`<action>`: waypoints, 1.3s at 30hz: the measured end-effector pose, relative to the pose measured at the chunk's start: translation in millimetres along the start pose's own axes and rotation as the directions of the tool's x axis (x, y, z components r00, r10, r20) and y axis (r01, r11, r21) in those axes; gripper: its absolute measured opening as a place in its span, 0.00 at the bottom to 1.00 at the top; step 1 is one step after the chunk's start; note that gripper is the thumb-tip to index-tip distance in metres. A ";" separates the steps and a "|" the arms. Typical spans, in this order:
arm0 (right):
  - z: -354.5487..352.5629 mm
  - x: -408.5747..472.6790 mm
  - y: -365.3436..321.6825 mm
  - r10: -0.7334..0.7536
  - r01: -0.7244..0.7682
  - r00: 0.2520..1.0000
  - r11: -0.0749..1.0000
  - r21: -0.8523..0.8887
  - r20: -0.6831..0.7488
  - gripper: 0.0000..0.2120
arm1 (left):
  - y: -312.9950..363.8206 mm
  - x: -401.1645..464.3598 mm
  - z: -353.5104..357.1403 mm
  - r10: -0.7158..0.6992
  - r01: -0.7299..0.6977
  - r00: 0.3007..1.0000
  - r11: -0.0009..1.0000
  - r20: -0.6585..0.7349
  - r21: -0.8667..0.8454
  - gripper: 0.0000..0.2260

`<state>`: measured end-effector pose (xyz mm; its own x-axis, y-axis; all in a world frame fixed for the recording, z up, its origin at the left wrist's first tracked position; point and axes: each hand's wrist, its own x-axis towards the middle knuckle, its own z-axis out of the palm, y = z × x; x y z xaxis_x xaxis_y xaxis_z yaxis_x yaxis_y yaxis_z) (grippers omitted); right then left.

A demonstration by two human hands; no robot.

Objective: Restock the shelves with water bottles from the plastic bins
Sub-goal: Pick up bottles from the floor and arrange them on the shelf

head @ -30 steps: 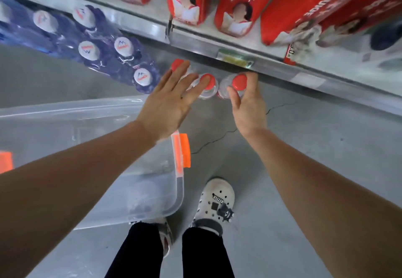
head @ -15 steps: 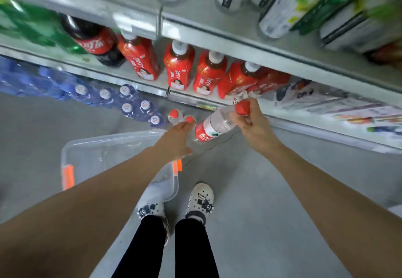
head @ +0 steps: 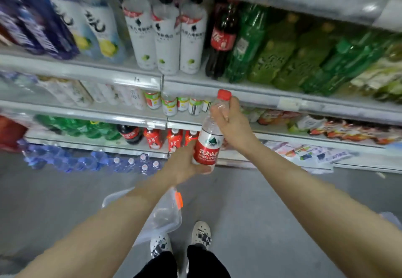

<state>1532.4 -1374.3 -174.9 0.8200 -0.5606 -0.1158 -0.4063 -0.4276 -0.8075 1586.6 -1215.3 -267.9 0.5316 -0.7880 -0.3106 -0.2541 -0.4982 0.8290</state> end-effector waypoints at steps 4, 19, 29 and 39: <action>-41.9 -10.1 -58.4 -0.043 0.040 0.998 0.998 -0.058 -0.053 0.24 | 59.5 -16.5 -37.0 0.089 -0.088 0.996 0.991 -0.003 0.103 0.36; -273.1 -15.1 -327.9 -0.493 0.387 0.811 0.855 -0.344 -0.314 0.21 | 372.1 -45.8 -259.4 0.715 -0.321 0.683 0.481 -0.152 0.816 0.19; -380.7 46.5 -453.0 -0.625 0.532 0.644 0.780 -0.329 -0.441 0.19 | 478.6 -1.7 -351.9 0.703 -0.086 0.449 0.648 -0.551 0.757 0.30; -366.7 154.3 -482.2 -0.649 0.487 0.654 0.755 -0.439 -0.389 0.34 | 481.2 71.7 -382.8 0.486 -0.024 0.480 0.839 -0.730 0.543 0.31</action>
<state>1707.0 -1514.7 408.7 0.6429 -0.3653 0.6733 -0.0845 -0.9074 -0.4117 1811.7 -1373.0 286.8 0.7215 -0.3562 0.5938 -0.6649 -0.5959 0.4503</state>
